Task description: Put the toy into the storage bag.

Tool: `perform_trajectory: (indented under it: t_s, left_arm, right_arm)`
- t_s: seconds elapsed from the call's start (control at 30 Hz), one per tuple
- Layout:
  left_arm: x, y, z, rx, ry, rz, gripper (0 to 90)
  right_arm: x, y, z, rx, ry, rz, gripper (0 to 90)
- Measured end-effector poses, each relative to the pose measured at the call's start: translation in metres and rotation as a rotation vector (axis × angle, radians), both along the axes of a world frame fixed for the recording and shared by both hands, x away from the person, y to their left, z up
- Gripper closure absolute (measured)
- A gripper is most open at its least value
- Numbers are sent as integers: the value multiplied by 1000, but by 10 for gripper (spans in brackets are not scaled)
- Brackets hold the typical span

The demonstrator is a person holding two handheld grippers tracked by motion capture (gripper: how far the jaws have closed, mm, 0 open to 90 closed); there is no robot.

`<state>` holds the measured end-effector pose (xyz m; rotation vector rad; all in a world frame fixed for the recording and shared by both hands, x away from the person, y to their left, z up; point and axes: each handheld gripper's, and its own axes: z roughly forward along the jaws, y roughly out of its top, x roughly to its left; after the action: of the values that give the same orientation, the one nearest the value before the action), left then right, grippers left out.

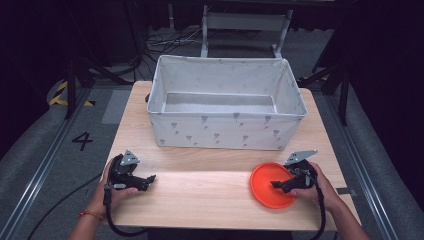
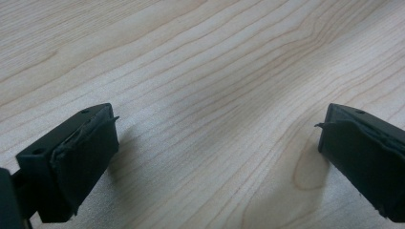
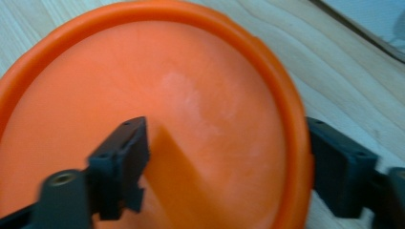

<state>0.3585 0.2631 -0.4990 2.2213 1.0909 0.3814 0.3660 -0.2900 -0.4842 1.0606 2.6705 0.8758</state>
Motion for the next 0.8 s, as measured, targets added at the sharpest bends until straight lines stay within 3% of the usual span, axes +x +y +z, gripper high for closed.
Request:
perform_trajectory:
  t_s: [0.03, 0.07, 0.2, 0.3, 0.53, 0.8]
  left_arm:
    - [0, 0, 0, 0, 0, 0, 2]
    - [0, 0, 0, -1, 4, 0, 2]
    - [0, 0, 0, 0, 0, 0, 2]
    - [0, 0, 0, 0, 0, 0, 2]
    - [0, 0, 0, 0, 0, 1, 2]
    - [0, 0, 0, 1, -1, 0, 3]
  right_arm:
    - [0, 0, 0, 0, 0, 0, 280]
    - [3, -6, 2, 15, 9, -20, 425]
    - [5, -16, 3, 57, 26, -22, 543]
    - [3, -25, 8, 109, -15, -12, 670]
    - [-4, -27, 29, 157, -81, 39, 766]
    - [-26, -13, 69, 141, -207, 137, 818]
